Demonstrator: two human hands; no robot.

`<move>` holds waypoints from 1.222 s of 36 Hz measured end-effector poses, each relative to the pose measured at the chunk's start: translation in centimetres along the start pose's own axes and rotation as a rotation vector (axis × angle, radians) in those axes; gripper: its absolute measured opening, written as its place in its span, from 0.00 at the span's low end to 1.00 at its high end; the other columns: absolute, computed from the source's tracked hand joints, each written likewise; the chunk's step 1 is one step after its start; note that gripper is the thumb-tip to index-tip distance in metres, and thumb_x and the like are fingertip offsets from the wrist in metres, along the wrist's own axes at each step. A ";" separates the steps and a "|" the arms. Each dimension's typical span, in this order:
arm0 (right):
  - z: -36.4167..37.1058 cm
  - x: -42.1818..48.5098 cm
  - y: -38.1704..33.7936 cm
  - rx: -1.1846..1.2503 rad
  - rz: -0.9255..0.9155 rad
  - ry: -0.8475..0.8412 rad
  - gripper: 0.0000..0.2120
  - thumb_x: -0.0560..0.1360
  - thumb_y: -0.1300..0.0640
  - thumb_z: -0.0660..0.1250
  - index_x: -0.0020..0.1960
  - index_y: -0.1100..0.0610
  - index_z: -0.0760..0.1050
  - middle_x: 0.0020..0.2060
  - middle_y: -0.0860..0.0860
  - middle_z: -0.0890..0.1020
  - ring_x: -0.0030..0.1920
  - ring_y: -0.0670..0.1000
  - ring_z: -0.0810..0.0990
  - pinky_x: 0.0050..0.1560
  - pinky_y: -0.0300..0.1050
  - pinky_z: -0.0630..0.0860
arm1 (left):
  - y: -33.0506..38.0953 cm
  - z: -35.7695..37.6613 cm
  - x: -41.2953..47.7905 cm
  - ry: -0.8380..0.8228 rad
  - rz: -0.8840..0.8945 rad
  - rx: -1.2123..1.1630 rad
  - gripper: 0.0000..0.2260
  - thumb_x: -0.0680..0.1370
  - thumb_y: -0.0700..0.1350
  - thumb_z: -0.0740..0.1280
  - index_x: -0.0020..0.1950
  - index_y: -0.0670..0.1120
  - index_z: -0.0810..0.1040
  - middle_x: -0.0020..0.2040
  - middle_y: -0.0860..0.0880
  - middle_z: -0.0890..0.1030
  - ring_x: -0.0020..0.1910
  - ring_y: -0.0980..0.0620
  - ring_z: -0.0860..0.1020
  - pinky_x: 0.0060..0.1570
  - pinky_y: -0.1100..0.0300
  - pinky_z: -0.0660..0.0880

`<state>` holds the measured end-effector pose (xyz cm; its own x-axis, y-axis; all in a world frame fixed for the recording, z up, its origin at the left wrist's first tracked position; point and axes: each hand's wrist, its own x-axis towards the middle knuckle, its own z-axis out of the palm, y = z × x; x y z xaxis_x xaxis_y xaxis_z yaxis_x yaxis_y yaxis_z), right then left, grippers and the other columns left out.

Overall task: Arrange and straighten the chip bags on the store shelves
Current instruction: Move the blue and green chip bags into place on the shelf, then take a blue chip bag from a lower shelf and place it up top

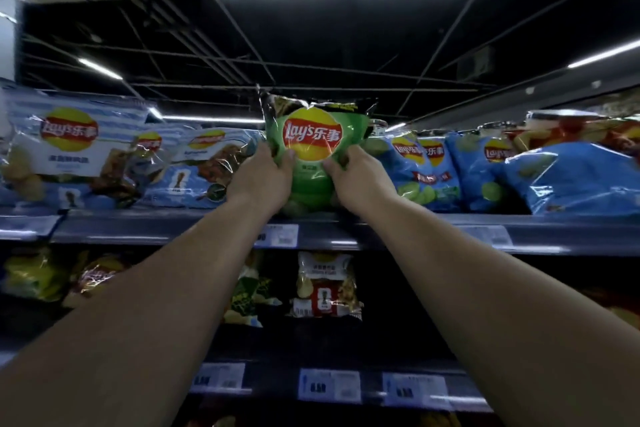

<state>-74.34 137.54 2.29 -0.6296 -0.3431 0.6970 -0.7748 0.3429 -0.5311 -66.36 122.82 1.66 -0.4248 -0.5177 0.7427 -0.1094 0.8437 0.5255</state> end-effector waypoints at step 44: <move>-9.9 -44.9 19.3 0.029 0.575 -0.245 0.28 0.76 0.46 0.72 0.74 0.47 0.67 0.65 0.45 0.70 0.60 0.48 0.75 0.59 0.47 0.75 | 2.1 6.9 -42.1 -0.895 -0.105 -0.312 0.23 0.78 0.57 0.68 0.73 0.63 0.66 0.70 0.58 0.70 0.60 0.61 0.72 0.56 0.59 0.73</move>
<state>-60.44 168.28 -34.50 -0.9385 -0.3023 0.1669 -0.3070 0.5095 -0.8038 -54.89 147.40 -31.38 -0.9709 -0.1783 0.1598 0.0036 0.6565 0.7543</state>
